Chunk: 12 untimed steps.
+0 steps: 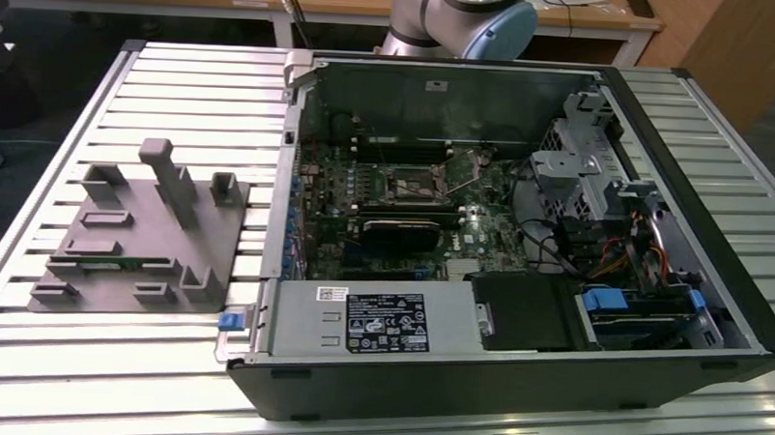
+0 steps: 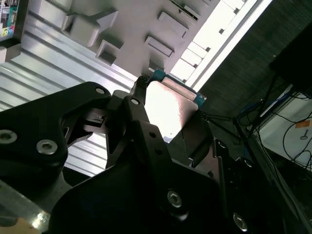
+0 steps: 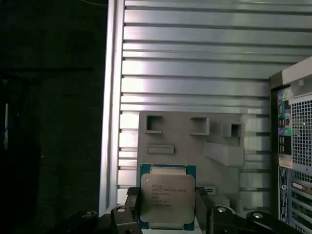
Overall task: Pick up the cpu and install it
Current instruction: 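Pick up the cpu and move it towards the insertion slot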
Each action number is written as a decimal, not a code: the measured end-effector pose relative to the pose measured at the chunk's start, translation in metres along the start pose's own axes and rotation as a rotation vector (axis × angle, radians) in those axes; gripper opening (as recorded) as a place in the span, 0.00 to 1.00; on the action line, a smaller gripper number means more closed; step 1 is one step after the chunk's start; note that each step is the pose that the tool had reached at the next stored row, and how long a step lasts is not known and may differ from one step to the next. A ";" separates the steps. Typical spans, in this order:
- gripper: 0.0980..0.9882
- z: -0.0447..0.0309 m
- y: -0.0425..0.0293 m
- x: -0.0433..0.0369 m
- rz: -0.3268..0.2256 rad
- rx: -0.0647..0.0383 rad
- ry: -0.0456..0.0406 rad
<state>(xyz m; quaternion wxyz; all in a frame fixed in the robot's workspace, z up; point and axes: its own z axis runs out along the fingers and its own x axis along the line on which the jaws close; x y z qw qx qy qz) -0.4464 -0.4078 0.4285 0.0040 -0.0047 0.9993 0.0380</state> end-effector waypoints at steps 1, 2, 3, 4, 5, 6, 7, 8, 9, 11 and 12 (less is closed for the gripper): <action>0.50 -0.0039 0.0003 0.0000 0.000 0.000 -0.0001; 0.50 -0.0064 0.0005 -0.0005 0.000 -0.001 -0.0001; 0.50 -0.0071 0.0005 -0.0019 0.000 -0.001 -0.0003; 0.50 -0.0072 0.0005 -0.0040 0.000 -0.002 -0.0003; 0.50 -0.0073 0.0005 -0.0075 0.000 -0.002 0.0001; 0.50 -0.0072 0.0005 -0.0119 0.000 -0.002 0.0007; 0.50 -0.0072 0.0004 -0.0159 0.000 -0.002 0.0017; 0.50 -0.0072 0.0004 -0.0196 0.000 -0.002 0.0024; 0.50 -0.0071 0.0003 -0.0234 0.000 -0.002 0.0029; 0.50 -0.0070 0.0003 -0.0313 0.000 -0.002 0.0036; 0.50 -0.0069 0.0003 -0.0352 0.000 -0.002 0.0041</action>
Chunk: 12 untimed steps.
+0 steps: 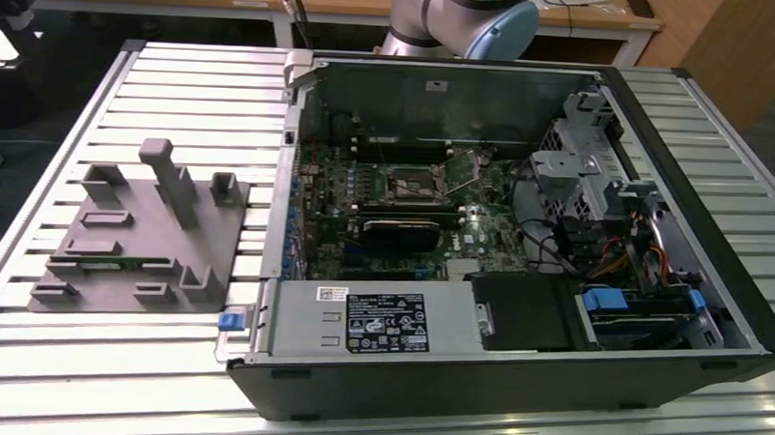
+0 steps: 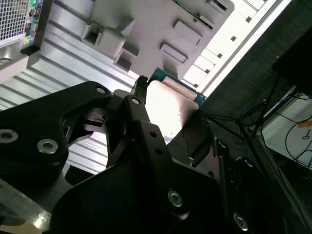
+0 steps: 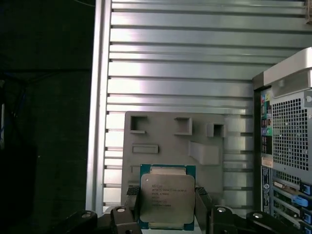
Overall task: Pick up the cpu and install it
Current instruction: 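Pick up the cpu and move it towards the insertion slot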
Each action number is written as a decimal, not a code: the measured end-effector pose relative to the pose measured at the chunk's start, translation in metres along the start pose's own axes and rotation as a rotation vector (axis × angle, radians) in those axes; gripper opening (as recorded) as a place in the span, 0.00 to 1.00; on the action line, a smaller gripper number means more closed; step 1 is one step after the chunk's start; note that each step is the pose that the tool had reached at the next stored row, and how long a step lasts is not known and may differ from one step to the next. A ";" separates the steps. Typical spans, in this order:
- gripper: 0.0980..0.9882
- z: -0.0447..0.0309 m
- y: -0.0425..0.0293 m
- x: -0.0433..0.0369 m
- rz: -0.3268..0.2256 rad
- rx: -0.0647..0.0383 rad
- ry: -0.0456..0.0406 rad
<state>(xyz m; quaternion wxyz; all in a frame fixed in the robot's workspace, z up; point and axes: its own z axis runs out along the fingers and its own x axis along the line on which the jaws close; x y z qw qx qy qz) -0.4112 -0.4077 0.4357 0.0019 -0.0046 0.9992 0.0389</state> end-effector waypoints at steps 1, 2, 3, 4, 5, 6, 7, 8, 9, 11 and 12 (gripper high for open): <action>0.50 0.0001 0.0000 -0.0041 0.000 0.000 0.0004; 0.50 0.0002 -0.0001 -0.0081 0.000 0.000 0.0007; 0.50 0.0003 -0.0002 -0.0118 0.000 0.000 0.0011; 0.50 0.0003 -0.0002 -0.0152 0.000 0.000 0.0019; 0.50 0.0004 -0.0002 -0.0185 0.000 0.000 0.0024; 0.50 0.0005 -0.0003 -0.0201 0.000 0.000 0.0025; 0.50 0.0005 -0.0003 -0.0216 0.000 0.000 0.0027; 0.50 0.0006 -0.0003 -0.0229 0.001 0.000 0.0027; 0.50 0.0006 -0.0003 -0.0244 0.001 0.000 0.0028; 0.50 0.0007 -0.0004 -0.0277 0.001 0.001 0.0027; 0.50 0.0007 -0.0004 -0.0307 0.001 0.001 0.0029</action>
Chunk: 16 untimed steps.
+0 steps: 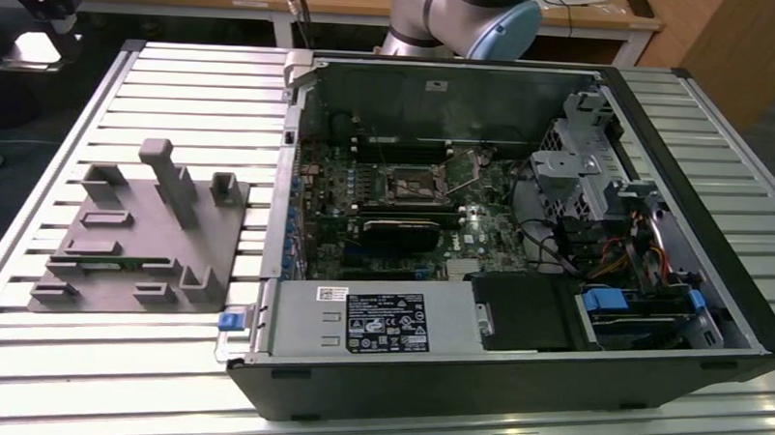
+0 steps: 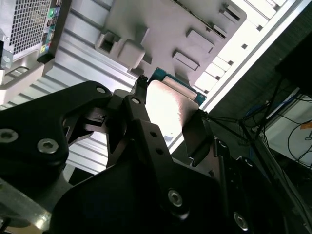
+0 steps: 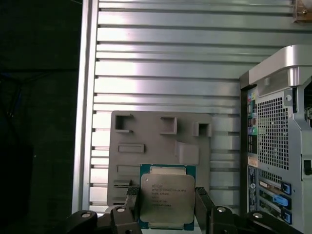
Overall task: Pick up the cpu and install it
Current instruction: 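Pick up the cpu and move it towards the insertion slot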
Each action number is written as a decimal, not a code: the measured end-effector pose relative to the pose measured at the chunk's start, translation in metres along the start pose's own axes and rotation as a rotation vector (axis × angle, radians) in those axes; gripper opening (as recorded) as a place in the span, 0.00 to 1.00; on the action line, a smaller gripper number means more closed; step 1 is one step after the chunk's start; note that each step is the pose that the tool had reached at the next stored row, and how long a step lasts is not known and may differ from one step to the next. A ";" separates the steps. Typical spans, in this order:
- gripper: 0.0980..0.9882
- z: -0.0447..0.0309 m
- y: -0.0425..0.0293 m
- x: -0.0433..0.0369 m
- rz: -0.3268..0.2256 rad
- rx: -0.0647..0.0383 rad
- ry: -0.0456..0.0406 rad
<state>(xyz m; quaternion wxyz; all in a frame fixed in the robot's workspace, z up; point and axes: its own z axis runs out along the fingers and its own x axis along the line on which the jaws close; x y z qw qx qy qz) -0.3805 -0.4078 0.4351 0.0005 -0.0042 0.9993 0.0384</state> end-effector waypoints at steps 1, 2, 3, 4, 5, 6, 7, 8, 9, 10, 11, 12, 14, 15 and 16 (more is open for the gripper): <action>0.50 0.0002 -0.0001 -0.0039 0.000 0.000 0.0000; 0.50 0.0004 -0.0001 -0.0073 0.000 0.000 -0.0001; 0.50 0.0006 -0.0001 -0.0109 0.000 0.000 -0.0001; 0.50 0.0008 -0.0002 -0.0146 0.000 0.000 0.0000; 0.50 0.0009 -0.0002 -0.0182 0.000 0.000 0.0001; 0.50 0.0010 -0.0003 -0.0218 0.000 0.000 0.0000; 0.50 0.0012 -0.0003 -0.0257 0.000 0.000 0.0001; 0.50 0.0014 -0.0003 -0.0301 0.000 0.000 0.0004; 0.50 0.0016 -0.0004 -0.0347 0.000 0.000 0.0007; 0.50 0.0019 -0.0005 -0.0392 0.000 0.000 0.0014; 0.50 0.0021 -0.0005 -0.0437 0.000 0.000 0.0023; 0.50 0.0025 -0.0006 -0.0482 0.000 0.000 0.0031; 0.50 0.0038 -0.0008 -0.0574 0.000 0.000 0.0046; 0.50 0.0045 -0.0009 -0.0617 0.000 0.000 0.0049; 0.50 0.0054 -0.0010 -0.0664 0.000 0.000 0.0051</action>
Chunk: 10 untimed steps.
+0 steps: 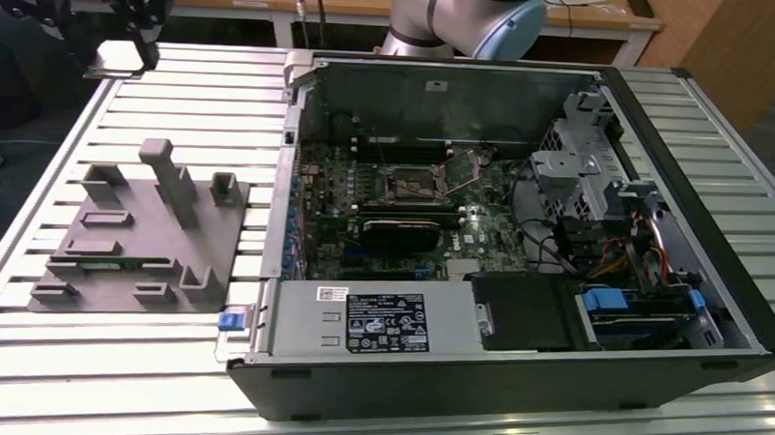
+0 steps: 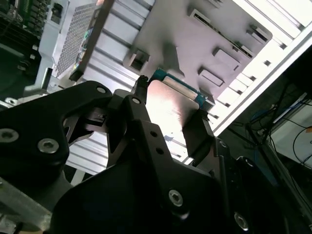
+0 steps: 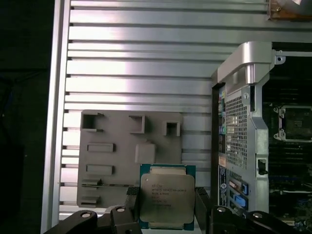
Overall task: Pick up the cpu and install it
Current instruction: 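Pick up the cpu and move it towards the insertion slot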
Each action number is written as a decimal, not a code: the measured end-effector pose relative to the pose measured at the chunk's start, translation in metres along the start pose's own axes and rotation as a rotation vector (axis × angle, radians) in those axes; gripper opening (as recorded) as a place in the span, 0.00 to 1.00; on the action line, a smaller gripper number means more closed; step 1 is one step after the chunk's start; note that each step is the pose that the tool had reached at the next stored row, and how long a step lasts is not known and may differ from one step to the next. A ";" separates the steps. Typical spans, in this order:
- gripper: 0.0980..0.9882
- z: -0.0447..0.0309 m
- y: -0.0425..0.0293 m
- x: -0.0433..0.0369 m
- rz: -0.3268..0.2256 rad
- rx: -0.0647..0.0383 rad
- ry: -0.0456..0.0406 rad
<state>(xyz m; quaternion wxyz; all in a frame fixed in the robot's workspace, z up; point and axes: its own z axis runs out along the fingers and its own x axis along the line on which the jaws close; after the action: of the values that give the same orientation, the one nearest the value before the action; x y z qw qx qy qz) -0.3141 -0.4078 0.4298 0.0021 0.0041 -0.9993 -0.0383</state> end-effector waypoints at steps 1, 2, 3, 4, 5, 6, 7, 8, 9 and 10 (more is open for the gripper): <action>0.50 0.0009 -0.0001 -0.0040 0.000 0.000 0.0001; 0.50 0.0019 -0.0002 -0.0080 0.000 0.000 -0.0001; 0.50 0.0028 -0.0003 -0.0122 0.000 0.000 -0.0001; 0.50 0.0036 -0.0004 -0.0158 0.000 0.000 0.0000; 0.50 0.0042 -0.0004 -0.0194 0.000 0.000 0.0001; 0.50 0.0048 -0.0005 -0.0237 0.000 0.000 0.0000; 0.50 0.0054 -0.0006 -0.0278 0.000 0.000 -0.0001; 0.50 0.0058 -0.0007 -0.0314 0.000 0.000 -0.0001; 0.50 0.0061 -0.0007 -0.0347 0.000 0.000 -0.0001; 0.50 0.0064 -0.0007 -0.0387 0.000 0.000 0.0000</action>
<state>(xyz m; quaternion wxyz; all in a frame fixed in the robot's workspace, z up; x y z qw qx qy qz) -0.2755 -0.4077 0.4233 0.0020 0.0041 -0.9993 -0.0383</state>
